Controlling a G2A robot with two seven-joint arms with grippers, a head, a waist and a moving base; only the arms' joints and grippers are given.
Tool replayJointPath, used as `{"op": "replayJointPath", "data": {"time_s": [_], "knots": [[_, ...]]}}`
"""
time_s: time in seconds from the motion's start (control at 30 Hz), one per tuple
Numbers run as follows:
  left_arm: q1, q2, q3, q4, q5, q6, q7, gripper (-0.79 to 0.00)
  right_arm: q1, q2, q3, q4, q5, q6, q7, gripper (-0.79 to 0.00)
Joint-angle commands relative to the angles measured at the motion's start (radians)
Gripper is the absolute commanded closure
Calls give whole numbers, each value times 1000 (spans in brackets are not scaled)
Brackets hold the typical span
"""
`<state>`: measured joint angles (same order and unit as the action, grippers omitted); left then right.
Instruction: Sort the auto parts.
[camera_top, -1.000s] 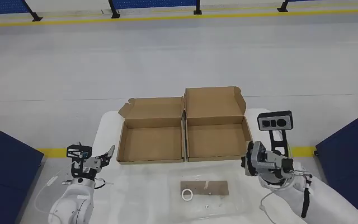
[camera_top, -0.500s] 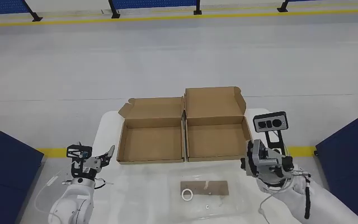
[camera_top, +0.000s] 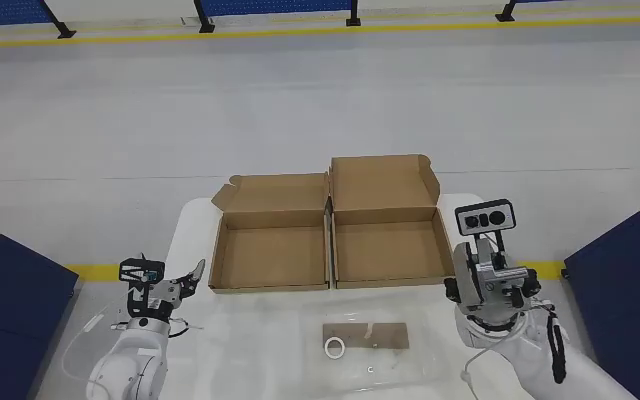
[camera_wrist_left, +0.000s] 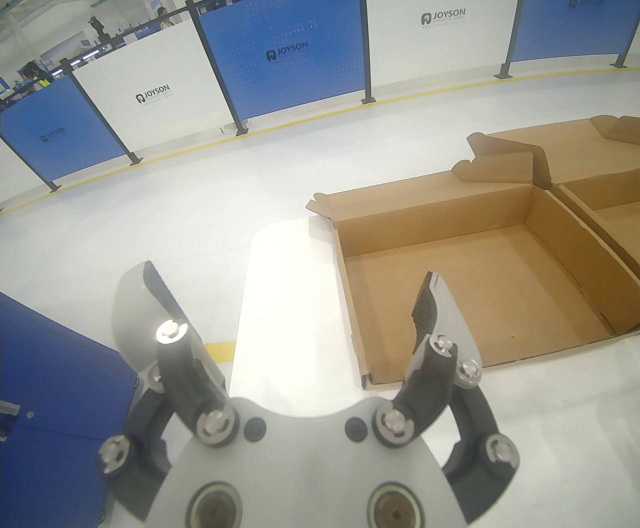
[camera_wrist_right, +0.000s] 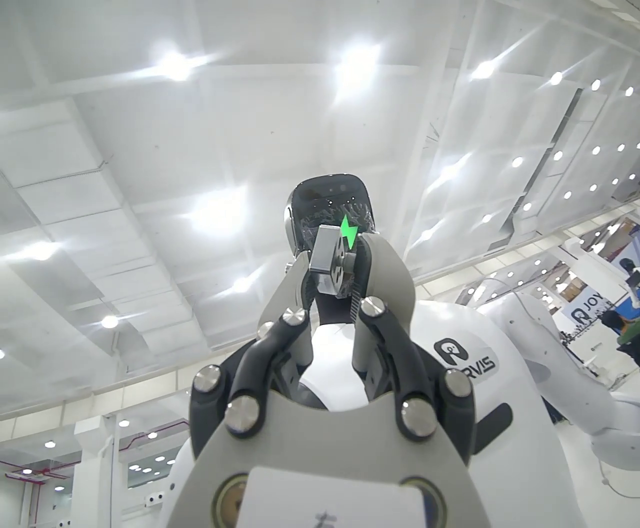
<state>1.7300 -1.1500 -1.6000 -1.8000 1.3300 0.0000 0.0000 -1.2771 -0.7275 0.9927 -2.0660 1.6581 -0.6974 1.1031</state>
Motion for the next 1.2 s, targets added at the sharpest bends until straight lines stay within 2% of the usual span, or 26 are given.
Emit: {"op": "replayJointPath", "data": {"time_s": [0.0, 0.1, 0.17, 0.6, 0.73, 1.17], "knots": [[0, 0, 0, 0, 0, 0, 0, -785, 0, 0, 0, 0, 0, -1, 0, 0], [0, 0, 0, 0, 0, 0, 0, -785, 1, 0, 6, 5, -15, 0, -14, 0], [0, 0, 0, 0, 0, 0, 0, -785, 0, -1, 30, 15, -101, 10, -53, 0], [0, 0, 0, 0, 0, 0, 0, -785, -54, -20, 121, -5, -367, 67, -177, 0], [0, 0, 0, 0, 0, 0, 0, -785, -72, -32, 132, -19, -332, 71, -181, 0], [0, 0, 0, 0, 0, 0, 0, -785, -112, -78, 169, -17, -114, 91, -64, 0]]}}
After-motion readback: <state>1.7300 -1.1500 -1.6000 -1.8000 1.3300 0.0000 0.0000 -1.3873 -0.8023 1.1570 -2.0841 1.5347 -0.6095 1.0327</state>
